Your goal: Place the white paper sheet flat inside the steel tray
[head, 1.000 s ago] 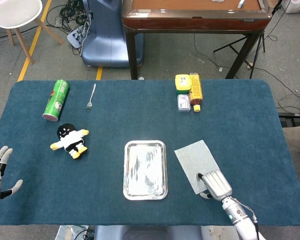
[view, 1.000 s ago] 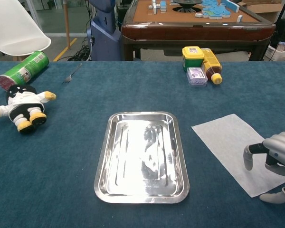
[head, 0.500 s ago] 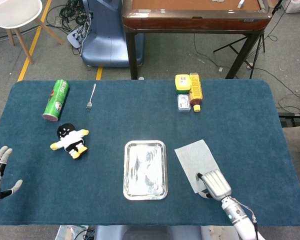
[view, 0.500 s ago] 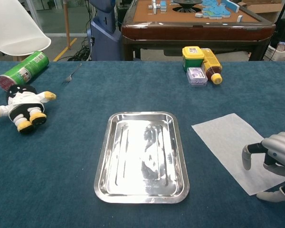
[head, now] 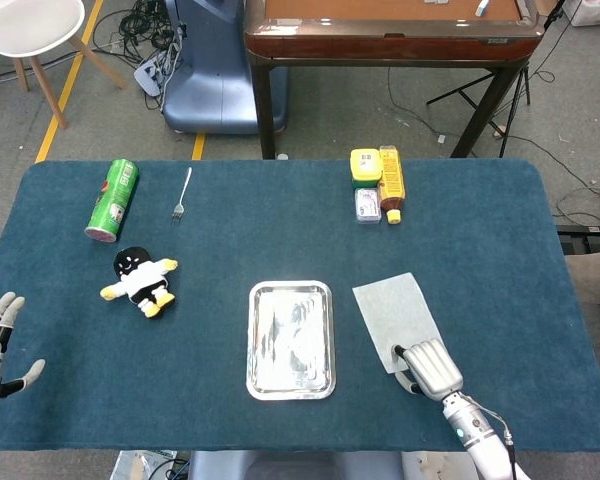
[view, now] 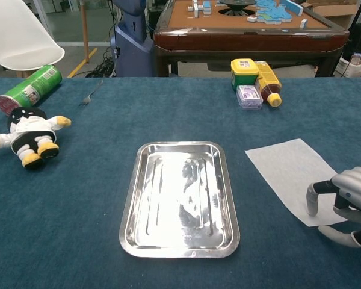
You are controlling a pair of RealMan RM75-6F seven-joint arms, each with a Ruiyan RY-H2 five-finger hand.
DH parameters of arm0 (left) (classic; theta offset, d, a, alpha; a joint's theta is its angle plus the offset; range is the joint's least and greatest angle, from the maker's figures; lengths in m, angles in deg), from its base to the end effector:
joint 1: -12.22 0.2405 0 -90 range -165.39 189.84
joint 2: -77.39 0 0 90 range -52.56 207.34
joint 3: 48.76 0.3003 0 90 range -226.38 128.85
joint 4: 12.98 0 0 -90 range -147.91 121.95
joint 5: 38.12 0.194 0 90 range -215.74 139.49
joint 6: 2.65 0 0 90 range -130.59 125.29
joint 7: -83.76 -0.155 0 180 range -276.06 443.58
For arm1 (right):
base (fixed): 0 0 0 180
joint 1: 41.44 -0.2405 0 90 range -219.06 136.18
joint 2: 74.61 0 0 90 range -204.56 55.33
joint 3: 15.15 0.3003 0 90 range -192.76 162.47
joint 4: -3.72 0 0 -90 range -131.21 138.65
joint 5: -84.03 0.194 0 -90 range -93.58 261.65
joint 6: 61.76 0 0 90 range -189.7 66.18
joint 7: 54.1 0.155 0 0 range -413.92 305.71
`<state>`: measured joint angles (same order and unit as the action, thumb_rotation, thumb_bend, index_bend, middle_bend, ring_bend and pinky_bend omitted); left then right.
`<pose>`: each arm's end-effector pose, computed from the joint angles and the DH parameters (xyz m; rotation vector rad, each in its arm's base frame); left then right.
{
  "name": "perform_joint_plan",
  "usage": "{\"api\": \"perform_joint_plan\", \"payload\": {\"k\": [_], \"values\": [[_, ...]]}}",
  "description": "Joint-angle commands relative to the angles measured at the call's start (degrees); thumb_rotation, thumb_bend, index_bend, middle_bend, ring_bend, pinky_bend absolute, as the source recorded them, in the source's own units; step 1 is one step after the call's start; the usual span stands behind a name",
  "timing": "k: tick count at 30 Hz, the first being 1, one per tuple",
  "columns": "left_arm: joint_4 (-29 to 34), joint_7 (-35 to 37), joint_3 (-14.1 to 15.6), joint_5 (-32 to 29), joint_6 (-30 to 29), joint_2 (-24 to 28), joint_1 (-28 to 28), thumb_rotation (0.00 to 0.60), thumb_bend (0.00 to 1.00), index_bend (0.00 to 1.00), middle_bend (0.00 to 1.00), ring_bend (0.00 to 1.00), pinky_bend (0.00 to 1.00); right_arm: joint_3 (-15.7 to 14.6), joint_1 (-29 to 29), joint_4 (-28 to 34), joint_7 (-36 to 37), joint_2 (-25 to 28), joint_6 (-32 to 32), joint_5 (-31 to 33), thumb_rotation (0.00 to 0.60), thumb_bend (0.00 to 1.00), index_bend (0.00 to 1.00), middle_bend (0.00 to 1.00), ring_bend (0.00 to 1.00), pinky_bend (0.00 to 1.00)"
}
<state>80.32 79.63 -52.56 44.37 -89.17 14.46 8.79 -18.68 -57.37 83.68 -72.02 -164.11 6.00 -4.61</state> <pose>-0.3524 0.1880 0.2086 -1.3206 -0.8556 -0.8271 -0.3014 -0.2190 -0.0130 1.8996 -0.8901 0.7697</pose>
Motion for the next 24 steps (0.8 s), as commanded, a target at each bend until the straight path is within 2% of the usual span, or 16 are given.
{"api": "perform_joint_plan", "payload": {"k": [1,6,13,24], "values": [[0.0,0.0,0.0,0.0,0.0,0.0,0.0,0.600,0.22,0.00,0.00,0.00,0.21,0.1,0.0,0.0,0.1,0.0,0.2,-0.1,0.600,0.41,0.50,1.00,1.00,1.00],[0.0,0.0,0.0,0.0,0.0,0.0,0.0,0.600,0.22,0.00,0.00,0.00,0.21,0.2,0.0,0.1,0.3,0.0,0.3,0.1,0.600,0.46,0.52,1.00,1.00,1.00],[0.0,0.0,0.1,0.1,0.1,0.0,0.0,0.600,0.22,0.00,0.00,0.00,0.21,0.8,0.1,0.6,0.6,0.1,1.0,0.6,0.600,0.47,0.54,1.00,1.00,1.00],[0.0,0.1,0.0,0.1,-0.2,0.1,0.1,0.600,0.22,0.00,0.00,0.00,0.21,4.1,1.9,2.0,-3.2,-2.1,5.5,3.7,0.600,0.49,0.56,1.00,1.00,1.00]]}}
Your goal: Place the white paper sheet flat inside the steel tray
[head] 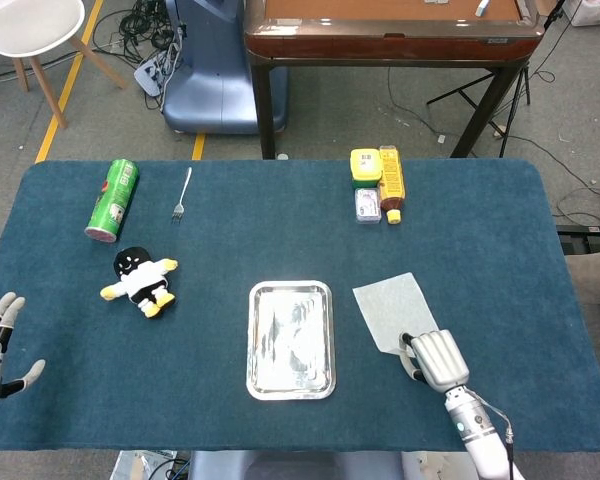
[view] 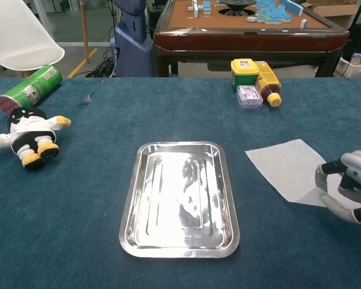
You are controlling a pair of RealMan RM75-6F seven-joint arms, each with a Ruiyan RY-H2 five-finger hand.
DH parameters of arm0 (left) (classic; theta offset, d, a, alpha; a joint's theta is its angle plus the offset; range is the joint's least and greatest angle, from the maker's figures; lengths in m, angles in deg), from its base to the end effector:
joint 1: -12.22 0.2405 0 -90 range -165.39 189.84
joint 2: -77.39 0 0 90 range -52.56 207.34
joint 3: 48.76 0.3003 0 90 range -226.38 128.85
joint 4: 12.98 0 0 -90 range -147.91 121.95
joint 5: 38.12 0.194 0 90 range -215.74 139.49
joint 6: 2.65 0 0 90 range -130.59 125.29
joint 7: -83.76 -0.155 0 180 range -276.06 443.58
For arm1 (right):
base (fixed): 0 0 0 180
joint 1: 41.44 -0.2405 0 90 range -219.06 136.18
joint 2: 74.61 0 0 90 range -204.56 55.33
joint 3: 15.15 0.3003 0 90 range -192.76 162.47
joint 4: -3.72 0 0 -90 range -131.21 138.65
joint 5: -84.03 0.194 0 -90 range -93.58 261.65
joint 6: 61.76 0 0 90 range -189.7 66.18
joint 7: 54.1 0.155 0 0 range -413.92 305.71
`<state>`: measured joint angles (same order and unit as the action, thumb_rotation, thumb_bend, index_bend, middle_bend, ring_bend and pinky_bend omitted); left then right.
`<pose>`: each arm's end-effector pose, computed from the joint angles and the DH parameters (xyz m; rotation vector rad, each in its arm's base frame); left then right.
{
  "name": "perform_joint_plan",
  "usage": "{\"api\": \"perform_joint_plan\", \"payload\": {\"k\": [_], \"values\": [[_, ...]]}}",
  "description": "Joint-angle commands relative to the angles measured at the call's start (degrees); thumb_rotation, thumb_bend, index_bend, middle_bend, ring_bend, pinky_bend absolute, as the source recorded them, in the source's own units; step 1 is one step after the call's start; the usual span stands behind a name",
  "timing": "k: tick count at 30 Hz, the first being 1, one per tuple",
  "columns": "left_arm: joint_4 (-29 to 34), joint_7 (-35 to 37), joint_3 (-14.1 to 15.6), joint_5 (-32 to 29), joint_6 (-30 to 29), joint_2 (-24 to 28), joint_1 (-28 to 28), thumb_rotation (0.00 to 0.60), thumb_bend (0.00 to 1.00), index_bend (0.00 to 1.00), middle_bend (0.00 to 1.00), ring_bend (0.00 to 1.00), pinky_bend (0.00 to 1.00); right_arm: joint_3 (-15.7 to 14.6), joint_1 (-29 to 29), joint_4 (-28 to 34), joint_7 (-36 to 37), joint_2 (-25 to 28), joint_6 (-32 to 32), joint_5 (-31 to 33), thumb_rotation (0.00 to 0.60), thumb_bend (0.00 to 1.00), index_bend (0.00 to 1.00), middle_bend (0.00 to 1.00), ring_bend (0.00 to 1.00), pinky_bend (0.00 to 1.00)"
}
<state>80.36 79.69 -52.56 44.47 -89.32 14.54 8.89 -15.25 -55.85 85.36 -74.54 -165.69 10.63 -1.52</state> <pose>-0.3523 0.1874 0.2093 -1.3195 -0.8541 -0.8285 -0.2948 -0.2274 -0.0029 1.7391 -0.8910 0.8259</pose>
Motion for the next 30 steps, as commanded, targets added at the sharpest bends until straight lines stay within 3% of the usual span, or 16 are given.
{"api": "perform_joint_plan", "payload": {"k": [1,17,30], "values": [[0.0,0.0,0.0,0.0,0.0,0.0,0.0,0.600,0.22,0.00,0.00,0.00,0.21,1.1,0.5,0.5,-0.9,-0.8,1.2,0.9,0.600,0.49,0.56,1.00,1.00,1.00],[0.0,0.5,-0.1,-0.2,0.0,0.3,0.1,0.600,0.22,0.00,0.00,0.00,0.21,6.8,-0.8,2.8,-3.6,-3.7,5.1,3.0,0.600,0.49,0.58,1.00,1.00,1.00],[0.0,0.9,-0.2,-0.1,-0.3,0.5,0.2,0.600,0.22,0.00,0.00,0.00,0.21,8.9,-3.1,3.4,-5.0,-5.5,5.4,3.3,0.600,0.49,0.59,1.00,1.00,1.00]]}}
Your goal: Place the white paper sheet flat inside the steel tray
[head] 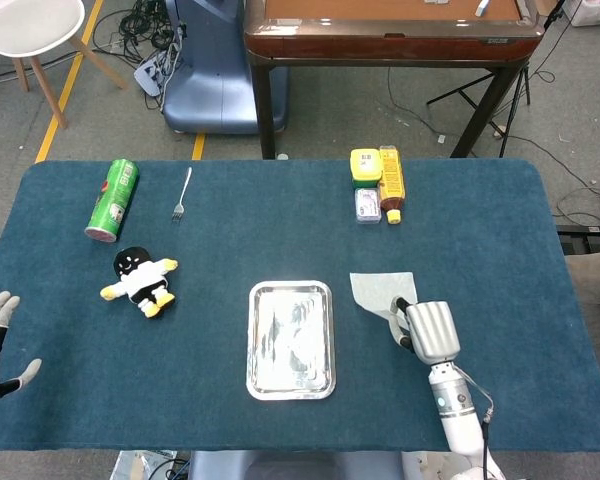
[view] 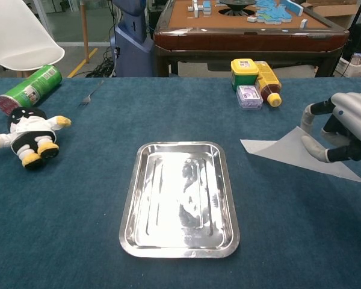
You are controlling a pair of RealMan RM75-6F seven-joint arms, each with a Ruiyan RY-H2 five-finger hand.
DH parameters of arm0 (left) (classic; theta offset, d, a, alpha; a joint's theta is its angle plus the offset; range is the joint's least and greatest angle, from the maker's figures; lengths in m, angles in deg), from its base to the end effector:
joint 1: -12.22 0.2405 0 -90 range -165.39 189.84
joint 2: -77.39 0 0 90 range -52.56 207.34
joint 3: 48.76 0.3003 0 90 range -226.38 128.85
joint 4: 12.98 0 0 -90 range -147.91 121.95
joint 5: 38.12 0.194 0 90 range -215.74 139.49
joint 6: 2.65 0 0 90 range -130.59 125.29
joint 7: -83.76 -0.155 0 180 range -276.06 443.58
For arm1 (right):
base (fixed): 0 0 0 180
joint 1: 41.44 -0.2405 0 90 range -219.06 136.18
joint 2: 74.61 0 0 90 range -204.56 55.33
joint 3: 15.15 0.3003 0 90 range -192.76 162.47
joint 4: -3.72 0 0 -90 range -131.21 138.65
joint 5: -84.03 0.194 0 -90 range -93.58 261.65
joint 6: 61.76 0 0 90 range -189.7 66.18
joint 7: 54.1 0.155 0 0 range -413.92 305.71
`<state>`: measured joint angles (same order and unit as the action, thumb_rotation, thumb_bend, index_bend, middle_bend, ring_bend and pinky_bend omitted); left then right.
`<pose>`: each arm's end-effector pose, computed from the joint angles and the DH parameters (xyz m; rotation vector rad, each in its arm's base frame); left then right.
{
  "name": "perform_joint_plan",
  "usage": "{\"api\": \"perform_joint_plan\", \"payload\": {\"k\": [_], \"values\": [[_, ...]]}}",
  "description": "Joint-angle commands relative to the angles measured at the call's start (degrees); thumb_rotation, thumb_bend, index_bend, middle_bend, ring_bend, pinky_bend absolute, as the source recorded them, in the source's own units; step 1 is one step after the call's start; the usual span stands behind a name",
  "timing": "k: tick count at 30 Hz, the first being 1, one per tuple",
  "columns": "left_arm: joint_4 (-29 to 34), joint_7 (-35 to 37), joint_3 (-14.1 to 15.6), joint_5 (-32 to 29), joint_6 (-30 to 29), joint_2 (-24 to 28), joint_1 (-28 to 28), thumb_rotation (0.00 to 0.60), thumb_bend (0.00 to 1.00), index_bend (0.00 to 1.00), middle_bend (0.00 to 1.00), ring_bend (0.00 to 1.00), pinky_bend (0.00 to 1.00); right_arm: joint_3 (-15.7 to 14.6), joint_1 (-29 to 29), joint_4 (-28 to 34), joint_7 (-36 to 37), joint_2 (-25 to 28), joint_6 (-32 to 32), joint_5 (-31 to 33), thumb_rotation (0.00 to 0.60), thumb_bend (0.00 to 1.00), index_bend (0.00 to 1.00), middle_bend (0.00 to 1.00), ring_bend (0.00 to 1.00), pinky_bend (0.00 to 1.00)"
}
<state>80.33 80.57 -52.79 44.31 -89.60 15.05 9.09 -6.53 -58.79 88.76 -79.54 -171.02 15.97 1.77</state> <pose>-0.3530 0.1869 0.2141 -1.3077 -0.8541 -0.8352 -0.2472 -0.2679 0.0045 1.5220 -0.8450 1.0037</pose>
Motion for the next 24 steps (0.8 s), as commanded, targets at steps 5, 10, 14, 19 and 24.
{"api": "perform_joint_plan", "payload": {"k": [5,10,14,19,24], "values": [[0.0,0.0,0.0,0.1,-0.2,0.0,0.1,0.600,0.22,0.00,0.00,0.00,0.21,0.9,-1.5,-0.3,-0.1,-1.1,-0.1,-0.5,0.600,0.49,0.59,1.00,1.00,1.00],[0.0,0.0,-0.1,0.1,-0.4,0.1,0.1,0.600,0.22,0.00,0.00,0.00,0.21,1.9,-3.1,-0.1,-0.5,-1.8,-0.5,-0.8,0.600,0.49,0.60,1.00,1.00,1.00],[-0.1,0.1,-0.1,0.1,-0.3,0.1,0.1,0.600,0.22,0.00,0.00,0.00,0.21,2.3,-4.4,0.3,-1.2,-2.2,-1.1,-1.0,0.600,0.49,0.60,1.00,1.00,1.00],[-0.1,-0.1,0.0,0.2,-0.1,0.0,0.0,0.600,0.22,0.00,0.00,0.00,0.21,2.7,-6.3,0.9,-2.1,-3.0,-2.0,-1.8,0.600,0.49,0.61,1.00,1.00,1.00],[-0.1,-0.2,0.0,0.2,-0.1,-0.1,0.0,0.600,0.22,0.00,0.00,0.00,0.21,3.0,-8.4,2.3,-3.6,-3.9,-3.3,-2.2,0.600,0.49,0.61,1.00,1.00,1.00]]}}
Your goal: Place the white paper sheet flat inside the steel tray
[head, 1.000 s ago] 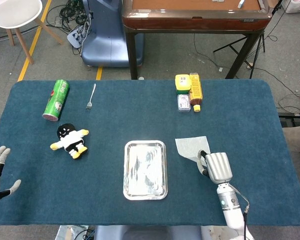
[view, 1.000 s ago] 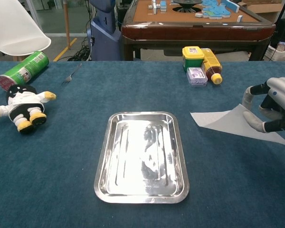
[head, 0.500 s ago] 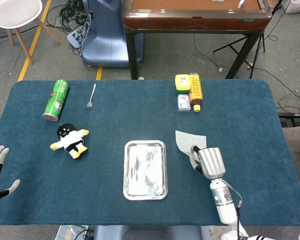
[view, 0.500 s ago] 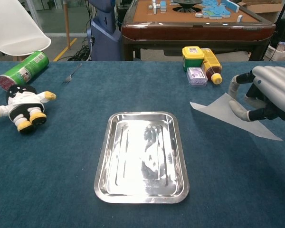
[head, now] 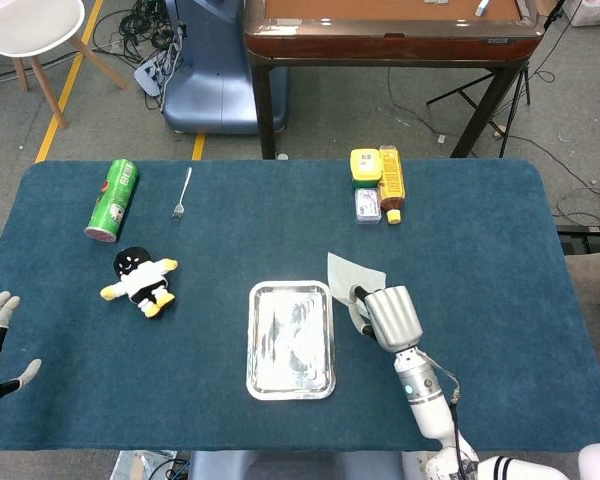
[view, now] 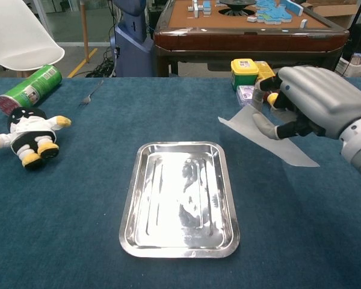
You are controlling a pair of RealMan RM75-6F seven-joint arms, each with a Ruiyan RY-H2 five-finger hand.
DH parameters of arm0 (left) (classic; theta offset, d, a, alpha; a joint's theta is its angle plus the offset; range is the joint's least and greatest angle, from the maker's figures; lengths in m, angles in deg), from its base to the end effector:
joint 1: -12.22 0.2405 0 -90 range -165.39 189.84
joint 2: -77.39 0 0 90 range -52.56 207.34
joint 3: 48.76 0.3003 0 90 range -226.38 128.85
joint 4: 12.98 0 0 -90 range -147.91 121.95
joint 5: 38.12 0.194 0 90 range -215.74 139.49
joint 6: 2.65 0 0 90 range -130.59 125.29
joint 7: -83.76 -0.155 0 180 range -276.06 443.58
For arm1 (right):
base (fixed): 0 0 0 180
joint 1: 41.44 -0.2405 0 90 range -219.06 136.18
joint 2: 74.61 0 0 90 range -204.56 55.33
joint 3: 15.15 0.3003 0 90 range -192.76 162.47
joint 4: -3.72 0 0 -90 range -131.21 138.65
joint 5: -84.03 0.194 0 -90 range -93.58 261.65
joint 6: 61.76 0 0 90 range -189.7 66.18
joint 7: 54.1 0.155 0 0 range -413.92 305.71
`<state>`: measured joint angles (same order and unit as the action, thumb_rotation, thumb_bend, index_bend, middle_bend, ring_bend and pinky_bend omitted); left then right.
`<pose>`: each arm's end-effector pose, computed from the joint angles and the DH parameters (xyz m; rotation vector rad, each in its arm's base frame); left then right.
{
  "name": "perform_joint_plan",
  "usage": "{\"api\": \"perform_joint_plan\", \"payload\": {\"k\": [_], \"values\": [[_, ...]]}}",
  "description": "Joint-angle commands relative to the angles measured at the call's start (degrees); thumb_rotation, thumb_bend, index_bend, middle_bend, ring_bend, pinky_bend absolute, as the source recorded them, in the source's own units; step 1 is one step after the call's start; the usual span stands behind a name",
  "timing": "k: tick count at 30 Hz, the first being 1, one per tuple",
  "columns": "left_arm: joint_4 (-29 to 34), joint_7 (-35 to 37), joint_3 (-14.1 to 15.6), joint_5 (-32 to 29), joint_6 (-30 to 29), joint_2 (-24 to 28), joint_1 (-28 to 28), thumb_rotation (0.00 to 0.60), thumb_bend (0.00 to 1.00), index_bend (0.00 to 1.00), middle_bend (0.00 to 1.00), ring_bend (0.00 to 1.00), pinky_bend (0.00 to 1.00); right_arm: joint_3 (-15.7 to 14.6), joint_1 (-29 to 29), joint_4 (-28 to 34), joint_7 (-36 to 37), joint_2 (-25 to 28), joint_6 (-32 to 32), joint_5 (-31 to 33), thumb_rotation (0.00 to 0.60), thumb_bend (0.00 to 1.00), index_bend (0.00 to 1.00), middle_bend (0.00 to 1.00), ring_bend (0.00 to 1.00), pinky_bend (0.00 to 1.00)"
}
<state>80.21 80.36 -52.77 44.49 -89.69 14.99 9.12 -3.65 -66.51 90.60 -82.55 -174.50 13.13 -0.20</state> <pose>-0.3530 0.1867 0.2139 -1.3108 -0.8488 -0.8334 -0.1803 -0.2967 -0.0118 1.6175 -0.7571 1.1578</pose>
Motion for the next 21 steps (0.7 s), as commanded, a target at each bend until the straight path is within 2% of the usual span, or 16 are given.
{"api": "perform_joint_plan", "payload": {"k": [1,21], "values": [[0.0,0.0,0.0,0.0,0.0,0.0,0.0,0.600,0.22,0.00,0.00,0.00,0.21,0.2,-1.0,0.7,-0.9,-0.6,-0.7,-0.3,0.600,0.49,0.61,1.00,1.00,1.00],[0.3,0.4,0.1,0.3,-0.3,0.4,0.2,0.600,0.22,0.00,0.00,0.00,0.21,-0.6,-4.7,5.1,-5.7,-5.2,-2.8,1.1,0.600,0.49,0.61,1.00,1.00,1.00]]}}
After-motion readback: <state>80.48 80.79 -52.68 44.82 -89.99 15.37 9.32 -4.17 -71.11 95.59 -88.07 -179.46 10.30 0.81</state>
